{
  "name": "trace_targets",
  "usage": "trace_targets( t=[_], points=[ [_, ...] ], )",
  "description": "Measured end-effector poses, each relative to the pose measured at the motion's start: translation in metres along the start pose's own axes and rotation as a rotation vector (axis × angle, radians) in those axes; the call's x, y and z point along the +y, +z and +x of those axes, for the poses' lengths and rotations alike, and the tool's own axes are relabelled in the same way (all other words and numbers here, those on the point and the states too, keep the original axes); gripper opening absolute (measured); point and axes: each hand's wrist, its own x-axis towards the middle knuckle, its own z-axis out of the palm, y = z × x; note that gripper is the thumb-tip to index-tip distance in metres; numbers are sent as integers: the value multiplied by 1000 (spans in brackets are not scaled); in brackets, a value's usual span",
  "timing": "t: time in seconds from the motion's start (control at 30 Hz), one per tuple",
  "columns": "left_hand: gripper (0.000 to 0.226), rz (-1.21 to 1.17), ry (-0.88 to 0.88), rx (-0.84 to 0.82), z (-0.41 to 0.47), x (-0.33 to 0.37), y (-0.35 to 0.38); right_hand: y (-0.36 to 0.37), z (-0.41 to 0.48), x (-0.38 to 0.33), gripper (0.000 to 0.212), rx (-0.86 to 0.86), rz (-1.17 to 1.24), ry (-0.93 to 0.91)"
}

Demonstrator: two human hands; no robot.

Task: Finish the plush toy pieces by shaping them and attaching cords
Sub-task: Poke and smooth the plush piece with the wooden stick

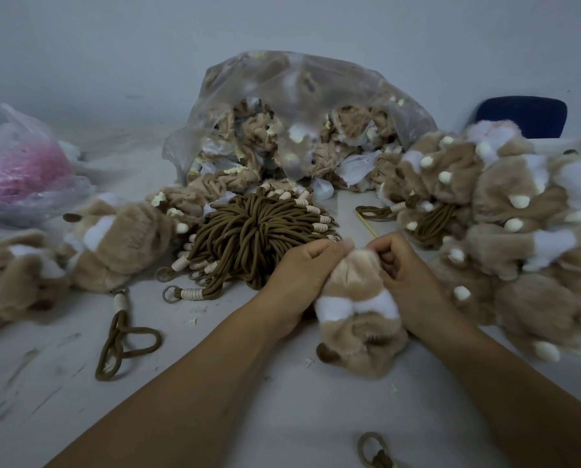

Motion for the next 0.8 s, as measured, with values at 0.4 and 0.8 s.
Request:
trace_targets(
  t=[0.4,0.8],
  points=[
    [33,492,166,119,3,-1,9,4,-4,-9,20,213,-188,-46],
    [25,197,223,199,4,-3,5,8,-1,-8,13,126,-250,93]
  ],
)
